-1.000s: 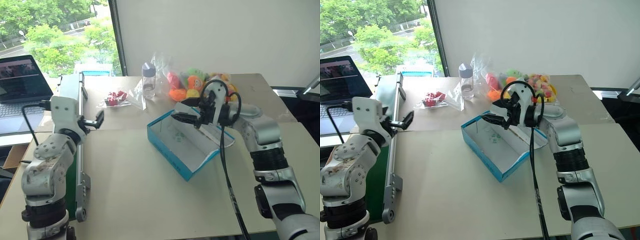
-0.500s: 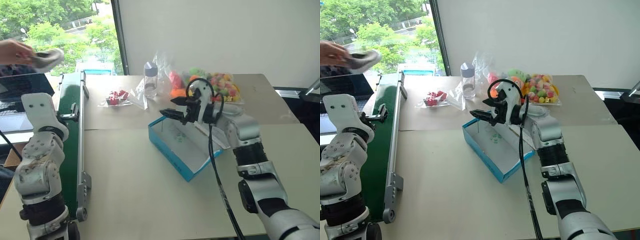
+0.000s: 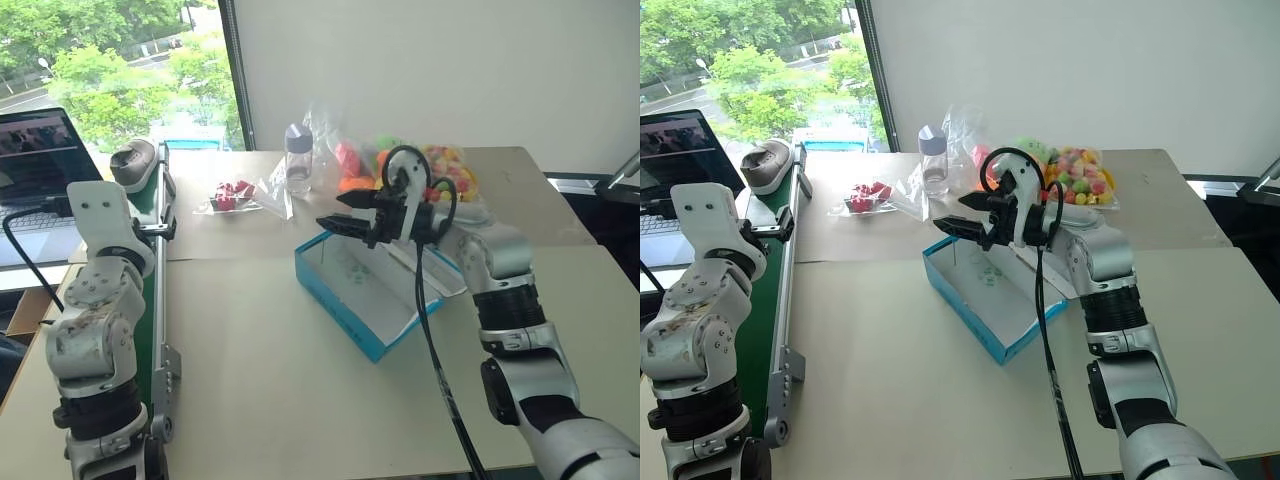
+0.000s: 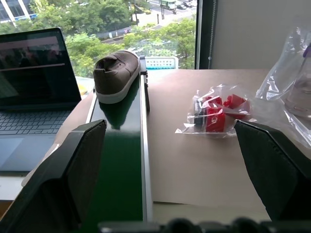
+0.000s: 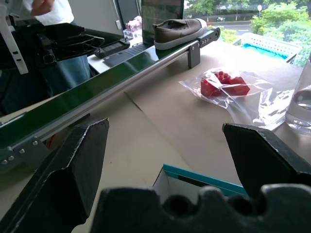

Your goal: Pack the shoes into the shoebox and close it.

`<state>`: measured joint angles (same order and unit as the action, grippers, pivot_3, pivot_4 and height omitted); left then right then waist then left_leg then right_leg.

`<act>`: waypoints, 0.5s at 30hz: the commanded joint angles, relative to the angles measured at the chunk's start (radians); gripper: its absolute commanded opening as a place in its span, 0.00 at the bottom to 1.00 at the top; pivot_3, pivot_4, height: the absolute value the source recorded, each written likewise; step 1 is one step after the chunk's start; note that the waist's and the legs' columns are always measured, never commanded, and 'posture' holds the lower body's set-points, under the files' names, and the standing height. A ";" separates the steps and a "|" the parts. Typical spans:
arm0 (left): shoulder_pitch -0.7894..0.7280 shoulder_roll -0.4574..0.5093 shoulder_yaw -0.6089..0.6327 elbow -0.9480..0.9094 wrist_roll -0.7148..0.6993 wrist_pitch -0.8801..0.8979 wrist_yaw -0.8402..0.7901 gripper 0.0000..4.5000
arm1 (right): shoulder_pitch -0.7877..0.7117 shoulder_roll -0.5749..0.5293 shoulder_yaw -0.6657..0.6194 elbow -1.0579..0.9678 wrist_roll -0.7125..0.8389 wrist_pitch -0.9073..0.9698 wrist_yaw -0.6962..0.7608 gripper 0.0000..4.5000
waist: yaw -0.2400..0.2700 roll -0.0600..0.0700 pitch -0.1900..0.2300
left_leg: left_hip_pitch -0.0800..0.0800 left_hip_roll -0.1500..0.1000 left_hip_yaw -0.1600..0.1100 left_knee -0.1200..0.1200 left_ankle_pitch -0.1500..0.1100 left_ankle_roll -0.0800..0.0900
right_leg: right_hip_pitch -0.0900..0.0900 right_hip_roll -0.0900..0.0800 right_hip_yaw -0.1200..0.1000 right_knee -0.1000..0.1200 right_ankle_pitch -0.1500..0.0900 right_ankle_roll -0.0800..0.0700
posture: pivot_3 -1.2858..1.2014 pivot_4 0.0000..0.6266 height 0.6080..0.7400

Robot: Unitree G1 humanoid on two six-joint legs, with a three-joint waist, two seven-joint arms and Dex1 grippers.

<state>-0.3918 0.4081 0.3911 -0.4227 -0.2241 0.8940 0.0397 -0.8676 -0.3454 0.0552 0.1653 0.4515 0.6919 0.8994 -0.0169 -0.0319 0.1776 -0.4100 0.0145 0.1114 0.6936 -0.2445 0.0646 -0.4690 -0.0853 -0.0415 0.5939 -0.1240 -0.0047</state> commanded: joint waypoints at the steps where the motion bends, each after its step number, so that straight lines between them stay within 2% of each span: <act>1: 0.008 0.024 0.047 0.028 0.027 -0.027 0.010 1.00 | -0.008 0.013 -0.001 -0.073 0.027 0.023 -0.010 0.99 | 0.000 0.000 0.000 | 0.000 0.000 0.000 0.000 0.000 0.000 | 0.000 0.000 0.000 0.000 0.000 0.000 | 0.52 0.24 1.00; 4: 0.039 0.040 0.044 0.052 0.026 -0.048 -0.029 1.00 | 0.003 0.015 0.002 -0.092 0.029 0.036 -0.013 0.99 | 0.002 0.000 0.000 | -0.001 0.000 0.000 0.000 0.000 0.000 | -0.002 0.000 0.000 0.000 0.001 -0.003 | 0.52 0.24 1.00; 9: 0.088 0.079 0.106 0.193 0.027 -0.152 -0.079 1.00 | 0.015 0.022 0.014 -0.128 0.035 0.063 -0.010 0.99 | 0.002 0.000 0.000 | -0.004 0.000 0.000 0.000 0.000 0.000 | -0.004 0.000 0.000 0.000 0.002 -0.003 | 0.52 0.24 1.00; 15: 0.116 0.071 0.111 0.327 0.014 -0.327 -0.144 1.00 | 0.020 0.023 0.020 -0.147 0.029 0.078 -0.013 0.99 | 0.005 0.000 0.000 | -0.004 0.000 0.000 0.000 0.000 -0.001 | -0.005 -0.003 -0.001 0.000 0.000 -0.006 | 0.52 0.24 1.00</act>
<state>-0.2775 0.4731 0.4894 -0.1105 -0.2034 0.6327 -0.0815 -0.8437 -0.3216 0.0857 0.0602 0.4561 0.7679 0.8892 -0.0118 -0.0320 0.1776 -0.4146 0.0143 0.1113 0.6932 -0.2446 0.0636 -0.4735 -0.0886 -0.0432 0.5938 -0.1240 -0.0111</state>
